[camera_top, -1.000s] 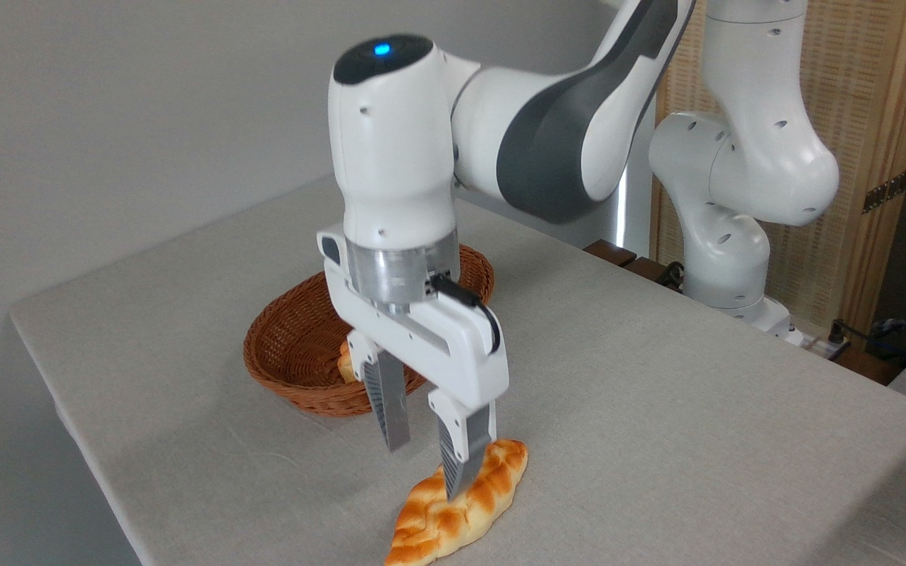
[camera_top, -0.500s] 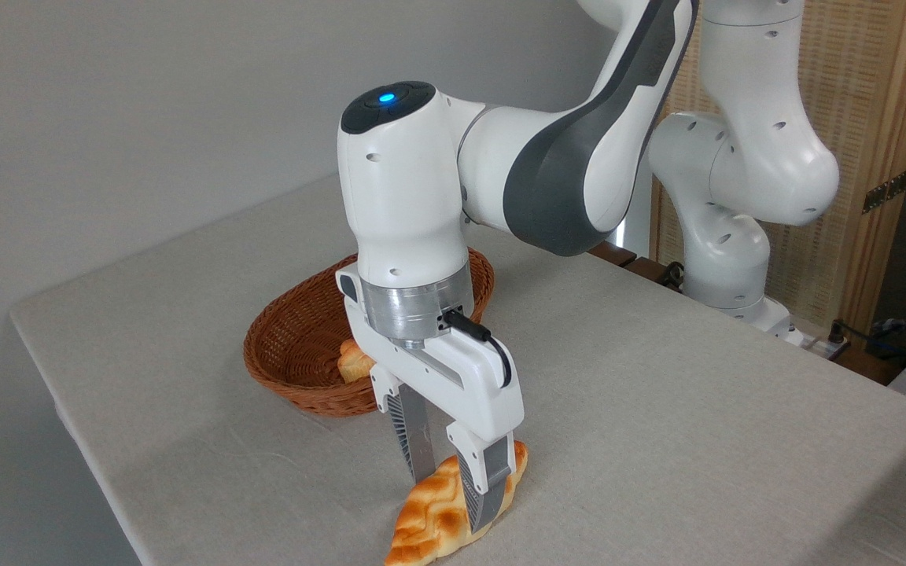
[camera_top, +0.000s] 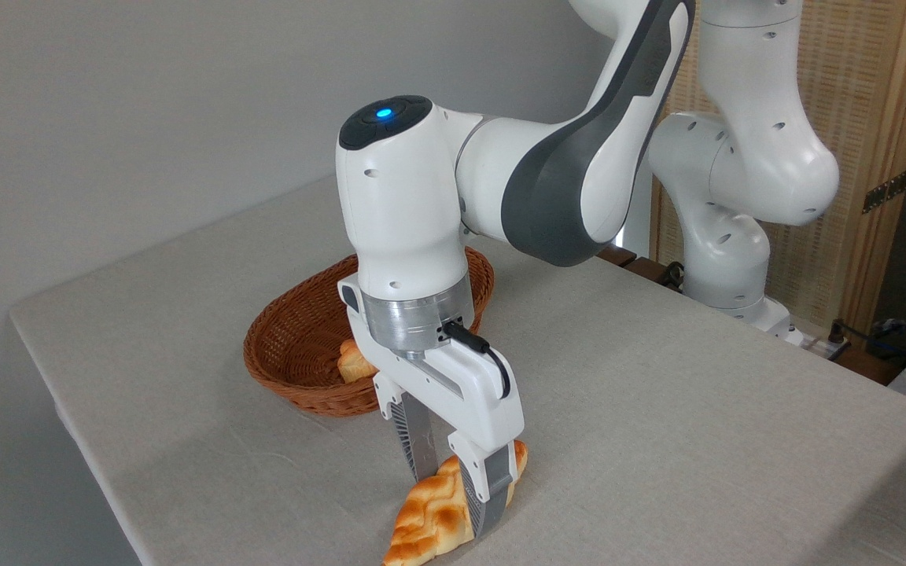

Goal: Put bread into the basket
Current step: 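Close the gripper on the braided bread loaf, then lift the braided loaf and carry it over the wicker basket, then lower the loaf into the basket and open the gripper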

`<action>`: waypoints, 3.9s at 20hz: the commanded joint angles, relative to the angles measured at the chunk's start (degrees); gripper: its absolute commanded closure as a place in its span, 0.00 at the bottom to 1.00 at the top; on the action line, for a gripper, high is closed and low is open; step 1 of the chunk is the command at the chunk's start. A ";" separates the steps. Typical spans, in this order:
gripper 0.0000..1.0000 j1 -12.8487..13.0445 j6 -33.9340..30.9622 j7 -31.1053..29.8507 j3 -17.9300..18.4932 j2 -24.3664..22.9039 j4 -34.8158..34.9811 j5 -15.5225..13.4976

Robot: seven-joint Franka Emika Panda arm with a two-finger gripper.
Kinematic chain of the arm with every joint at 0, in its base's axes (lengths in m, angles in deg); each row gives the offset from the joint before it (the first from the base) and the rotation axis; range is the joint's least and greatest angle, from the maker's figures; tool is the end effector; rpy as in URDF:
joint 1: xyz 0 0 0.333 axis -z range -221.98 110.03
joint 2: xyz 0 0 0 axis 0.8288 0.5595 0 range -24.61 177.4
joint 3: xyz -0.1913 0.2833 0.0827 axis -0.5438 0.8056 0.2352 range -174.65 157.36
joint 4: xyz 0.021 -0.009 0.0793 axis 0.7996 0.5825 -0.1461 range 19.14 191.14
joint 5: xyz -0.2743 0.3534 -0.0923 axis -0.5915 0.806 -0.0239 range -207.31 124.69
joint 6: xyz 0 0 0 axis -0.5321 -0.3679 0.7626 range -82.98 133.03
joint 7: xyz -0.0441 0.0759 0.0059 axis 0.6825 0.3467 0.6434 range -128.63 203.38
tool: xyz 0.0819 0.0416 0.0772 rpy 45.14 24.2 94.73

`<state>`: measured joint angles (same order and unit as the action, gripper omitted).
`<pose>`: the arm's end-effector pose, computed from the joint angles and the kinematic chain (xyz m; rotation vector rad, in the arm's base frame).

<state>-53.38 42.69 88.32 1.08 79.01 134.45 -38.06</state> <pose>0.6120 0.0786 0.3978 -2.8296 1.1901 -0.0237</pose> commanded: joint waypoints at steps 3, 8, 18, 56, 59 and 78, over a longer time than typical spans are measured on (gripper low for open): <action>0.58 0.39 1.02 1.61 0.64 0.02 0.31 0.54; 0.61 0.39 1.02 1.70 0.64 0.02 0.31 0.27; 0.60 0.39 0.85 1.70 1.17 -0.94 -0.13 0.01; 0.00 1.10 -25.34 -7.62 -22.03 -4.37 -12.26 -13.36; 0.00 1.10 -25.34 -7.53 -22.21 -4.20 -11.99 -13.18; 0.00 0.57 -24.47 -7.62 -21.51 -4.20 -12.34 -10.98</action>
<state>-52.61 18.45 81.13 -20.92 75.28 122.56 -49.66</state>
